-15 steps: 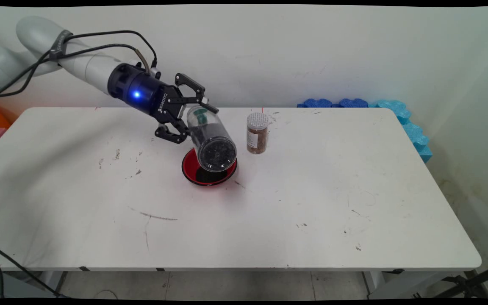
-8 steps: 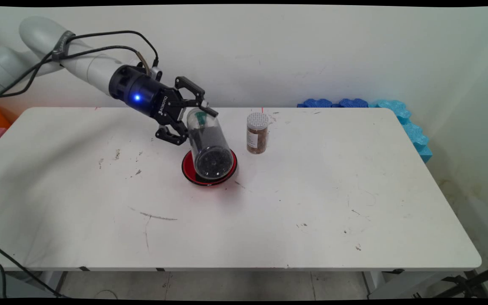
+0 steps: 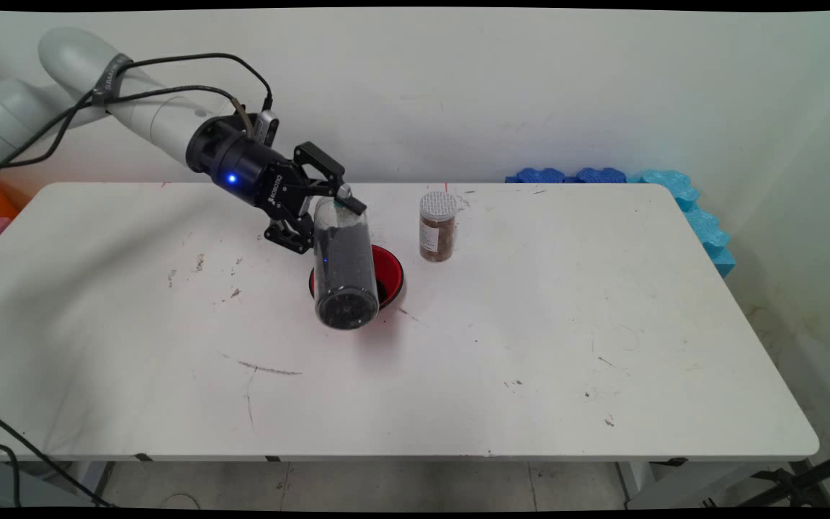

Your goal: Pour the black seasoning powder in the red bowl

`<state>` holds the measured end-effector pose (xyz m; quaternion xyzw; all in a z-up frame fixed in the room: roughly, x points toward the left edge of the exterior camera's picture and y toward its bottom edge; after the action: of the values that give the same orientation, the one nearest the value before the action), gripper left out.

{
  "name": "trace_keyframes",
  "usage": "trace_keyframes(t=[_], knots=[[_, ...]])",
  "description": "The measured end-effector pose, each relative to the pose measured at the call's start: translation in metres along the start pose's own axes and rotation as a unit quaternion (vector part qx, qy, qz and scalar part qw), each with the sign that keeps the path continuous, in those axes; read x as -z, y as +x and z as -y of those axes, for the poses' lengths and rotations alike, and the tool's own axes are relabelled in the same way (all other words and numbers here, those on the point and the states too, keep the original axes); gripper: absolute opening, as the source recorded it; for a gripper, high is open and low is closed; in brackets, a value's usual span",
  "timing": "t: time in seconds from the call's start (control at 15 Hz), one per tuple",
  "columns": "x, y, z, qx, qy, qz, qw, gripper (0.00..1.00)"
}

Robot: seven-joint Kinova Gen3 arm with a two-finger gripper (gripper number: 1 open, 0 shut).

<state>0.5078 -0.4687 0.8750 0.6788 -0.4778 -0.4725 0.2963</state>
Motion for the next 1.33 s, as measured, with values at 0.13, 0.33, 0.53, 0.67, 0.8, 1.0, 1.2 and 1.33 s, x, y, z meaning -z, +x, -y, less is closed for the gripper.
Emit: trace_keyframes(t=[0.13, 0.33, 0.53, 0.67, 0.8, 1.0, 1.2, 1.33], knots=[[0.0, 0.0005, 0.001, -0.019, 0.007, 0.0, 0.9998, 0.0], [0.0, 0.0009, 0.0022, -0.045, 0.016, -0.001, 0.9989, 0.0], [0.0001, 0.0012, 0.0023, -0.073, 0.025, -0.003, 0.9971, 0.0], [0.0004, 0.0016, 0.0018, -0.093, 0.03, -0.006, 0.9952, 0.0], [0.0009, 0.0021, 0.0009, -0.118, 0.036, -0.01, 0.9923, 0.0], [0.0018, 0.0014, 0.0002, -0.149, 0.043, -0.012, 0.9878, 0.0], [0.0022, -0.0004, -0.0007, -0.183, 0.051, -0.014, 0.9817, 0.0], [0.0023, -0.0016, -0.0016, -0.199, 0.054, -0.014, 0.9784, 0.0]])
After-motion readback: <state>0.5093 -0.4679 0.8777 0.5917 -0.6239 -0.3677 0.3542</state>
